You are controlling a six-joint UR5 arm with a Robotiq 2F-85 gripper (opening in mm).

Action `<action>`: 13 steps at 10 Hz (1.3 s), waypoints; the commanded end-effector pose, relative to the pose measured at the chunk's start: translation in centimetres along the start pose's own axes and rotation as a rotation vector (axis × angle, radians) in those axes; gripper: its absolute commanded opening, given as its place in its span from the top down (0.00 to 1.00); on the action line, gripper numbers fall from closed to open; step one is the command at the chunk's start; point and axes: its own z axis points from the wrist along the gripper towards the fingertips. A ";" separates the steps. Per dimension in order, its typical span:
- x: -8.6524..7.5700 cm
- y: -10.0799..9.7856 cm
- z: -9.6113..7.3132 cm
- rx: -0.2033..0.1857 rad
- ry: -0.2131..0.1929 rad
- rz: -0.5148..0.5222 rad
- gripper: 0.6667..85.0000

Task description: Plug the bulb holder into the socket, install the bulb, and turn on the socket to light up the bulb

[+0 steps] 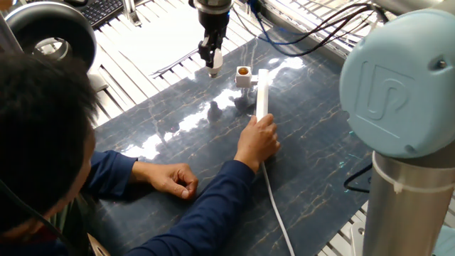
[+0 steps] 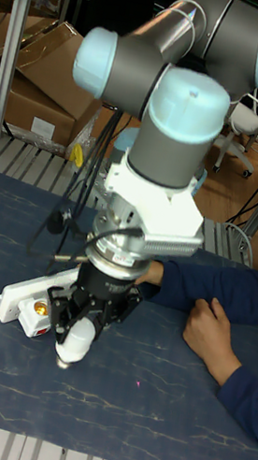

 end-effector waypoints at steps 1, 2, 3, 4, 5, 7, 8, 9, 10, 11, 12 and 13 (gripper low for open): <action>1.4 -0.9 -2.0 0.025 -0.016 -0.081 1.00; 1.7 -1.0 -2.5 0.032 -0.017 -0.124 1.00; 2.0 -1.3 -2.8 0.042 -0.017 -0.160 1.00; 2.4 -1.7 -3.1 0.062 -0.016 -0.206 1.00; 2.6 -1.8 -3.2 0.064 -0.020 -0.249 1.00; 3.8 -1.7 -3.5 0.055 -0.007 -0.317 1.00; 4.5 -1.6 -3.5 0.047 -0.001 -0.341 1.00; 4.9 -1.1 -3.3 0.026 -0.006 -0.367 1.00; 5.6 -0.9 -3.2 0.013 0.001 -0.393 1.00; 6.2 -1.2 -3.2 0.023 0.020 -0.406 1.00; 6.8 -1.5 -3.5 0.033 0.036 -0.410 1.00; 7.0 -1.8 -3.6 0.044 0.042 -0.428 1.00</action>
